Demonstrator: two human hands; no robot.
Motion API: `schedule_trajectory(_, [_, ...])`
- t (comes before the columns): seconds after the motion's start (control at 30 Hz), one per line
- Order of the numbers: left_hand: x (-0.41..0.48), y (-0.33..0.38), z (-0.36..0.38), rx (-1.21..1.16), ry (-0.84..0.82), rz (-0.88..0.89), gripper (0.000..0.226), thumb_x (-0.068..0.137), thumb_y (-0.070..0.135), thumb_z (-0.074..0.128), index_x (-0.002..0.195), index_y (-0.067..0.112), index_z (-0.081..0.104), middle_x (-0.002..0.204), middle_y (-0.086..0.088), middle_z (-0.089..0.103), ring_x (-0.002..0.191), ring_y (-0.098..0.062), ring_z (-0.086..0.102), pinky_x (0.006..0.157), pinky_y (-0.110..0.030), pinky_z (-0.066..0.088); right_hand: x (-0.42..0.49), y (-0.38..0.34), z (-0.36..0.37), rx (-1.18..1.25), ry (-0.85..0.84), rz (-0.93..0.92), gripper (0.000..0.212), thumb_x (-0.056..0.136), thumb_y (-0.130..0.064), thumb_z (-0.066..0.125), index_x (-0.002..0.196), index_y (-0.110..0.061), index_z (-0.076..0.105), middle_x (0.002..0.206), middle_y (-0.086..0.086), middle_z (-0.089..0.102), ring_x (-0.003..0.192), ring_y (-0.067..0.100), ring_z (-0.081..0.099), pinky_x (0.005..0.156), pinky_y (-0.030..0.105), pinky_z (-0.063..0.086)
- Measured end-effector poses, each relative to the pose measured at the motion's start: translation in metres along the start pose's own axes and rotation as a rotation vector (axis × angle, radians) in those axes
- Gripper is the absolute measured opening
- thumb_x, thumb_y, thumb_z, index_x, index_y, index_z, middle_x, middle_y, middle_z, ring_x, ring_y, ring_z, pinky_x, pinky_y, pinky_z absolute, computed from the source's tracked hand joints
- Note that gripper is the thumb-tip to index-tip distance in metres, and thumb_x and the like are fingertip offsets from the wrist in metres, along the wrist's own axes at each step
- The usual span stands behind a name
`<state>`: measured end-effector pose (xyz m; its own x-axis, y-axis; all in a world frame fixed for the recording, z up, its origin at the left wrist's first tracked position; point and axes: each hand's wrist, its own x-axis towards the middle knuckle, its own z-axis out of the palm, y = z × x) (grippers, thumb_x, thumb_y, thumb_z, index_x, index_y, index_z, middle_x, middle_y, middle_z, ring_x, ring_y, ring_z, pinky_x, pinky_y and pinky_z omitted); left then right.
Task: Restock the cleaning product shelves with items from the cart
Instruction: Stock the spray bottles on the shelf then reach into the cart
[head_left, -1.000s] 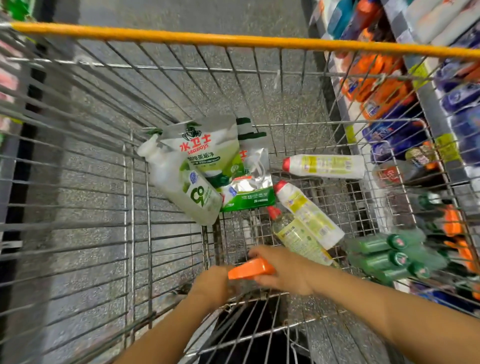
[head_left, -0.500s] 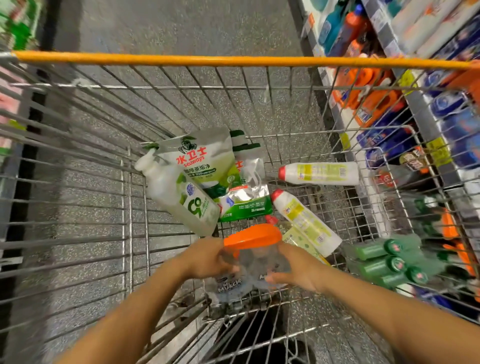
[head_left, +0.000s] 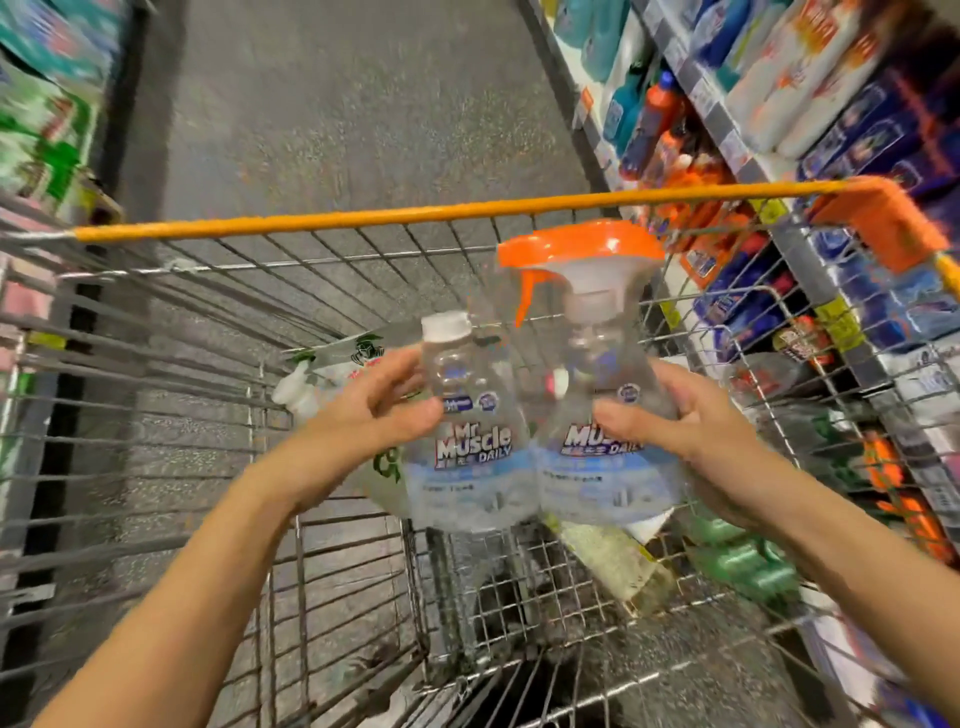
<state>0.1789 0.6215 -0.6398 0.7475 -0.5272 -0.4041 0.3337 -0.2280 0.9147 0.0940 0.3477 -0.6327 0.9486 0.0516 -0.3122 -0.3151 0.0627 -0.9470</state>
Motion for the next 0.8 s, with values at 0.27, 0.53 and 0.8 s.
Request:
schedule_trajectory(0.27, [0.018, -0.001, 0.075, 0.136, 0.198, 0.156, 0.023, 0.072, 0.039, 0.074, 0.092, 0.032, 0.067, 0.091, 0.026, 0.071, 0.086, 0.009, 0.065, 0.076, -0.01, 0.047, -0.021, -0.002, -0.021, 0.239, 0.157, 0.073, 0.039, 0.075, -0.025, 0.08, 0.108, -0.006, 0.067, 0.099, 0.014, 0.074, 0.083, 0.023, 0.071, 0.067, 0.029, 0.057])
schedule_trajectory(0.53, [0.004, 0.034, 0.137, 0.167, 0.127, 0.229, 0.017, 0.068, 0.04, 0.066, 0.085, 0.034, 0.068, 0.08, 0.021, 0.073, 0.074, 0.006, 0.066, 0.066, -0.01, 0.049, -0.089, -0.024, -0.048, 0.212, 0.348, -0.024, 0.041, 0.071, -0.024, 0.069, 0.111, -0.015, 0.064, 0.1, 0.005, 0.074, 0.089, 0.022, 0.072, 0.075, 0.036, 0.059])
schedule_trajectory(0.8, [-0.014, 0.087, 0.24, 0.211, -0.065, 0.362, 0.013, 0.074, 0.04, 0.079, 0.079, 0.05, 0.073, 0.085, 0.016, 0.075, 0.078, 0.0, 0.069, 0.071, -0.015, 0.054, -0.199, -0.047, -0.1, 0.282, 0.585, -0.175, 0.037, 0.072, -0.02, 0.07, 0.109, -0.018, 0.068, 0.103, 0.005, 0.074, 0.093, 0.024, 0.071, 0.083, 0.043, 0.058])
